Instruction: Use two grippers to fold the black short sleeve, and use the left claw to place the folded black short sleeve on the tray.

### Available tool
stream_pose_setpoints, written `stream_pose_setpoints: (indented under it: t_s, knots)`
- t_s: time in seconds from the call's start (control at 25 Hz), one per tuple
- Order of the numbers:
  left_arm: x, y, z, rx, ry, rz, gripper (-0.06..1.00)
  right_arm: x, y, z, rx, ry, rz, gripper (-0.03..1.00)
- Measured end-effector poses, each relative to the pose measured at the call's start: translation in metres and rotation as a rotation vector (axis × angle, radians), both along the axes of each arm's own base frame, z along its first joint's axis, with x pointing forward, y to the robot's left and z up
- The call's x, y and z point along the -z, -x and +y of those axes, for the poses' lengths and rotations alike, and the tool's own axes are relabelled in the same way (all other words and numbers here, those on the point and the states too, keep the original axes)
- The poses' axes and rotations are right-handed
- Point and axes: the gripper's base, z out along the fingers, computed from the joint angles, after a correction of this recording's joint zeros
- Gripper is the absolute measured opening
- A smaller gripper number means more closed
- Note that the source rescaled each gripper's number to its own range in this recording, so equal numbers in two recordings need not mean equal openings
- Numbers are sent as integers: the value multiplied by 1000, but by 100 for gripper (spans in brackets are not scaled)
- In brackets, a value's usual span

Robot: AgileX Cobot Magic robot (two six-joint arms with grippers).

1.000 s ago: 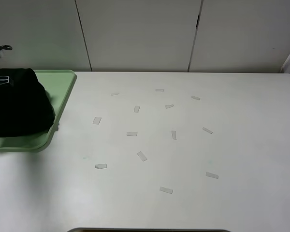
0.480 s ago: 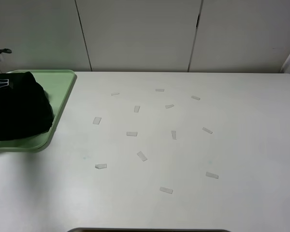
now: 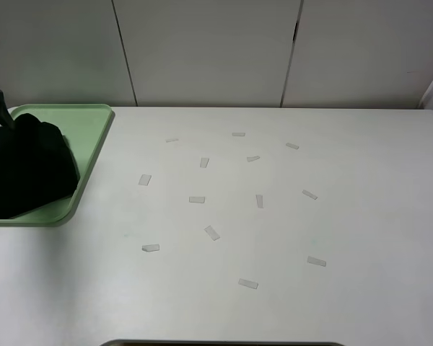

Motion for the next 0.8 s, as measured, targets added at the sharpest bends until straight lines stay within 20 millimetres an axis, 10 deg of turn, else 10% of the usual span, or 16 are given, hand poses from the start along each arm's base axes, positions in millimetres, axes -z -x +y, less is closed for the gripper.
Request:
stream_pose_setpoints:
  t_s: [0.24,0.8]
  knots:
    - [-5,9,-7,-3,68,73,100,0,0,0,0,0,0,100]
    - [-86,70,-29,45,94,102,100,0,0,0,0,0,0,100]
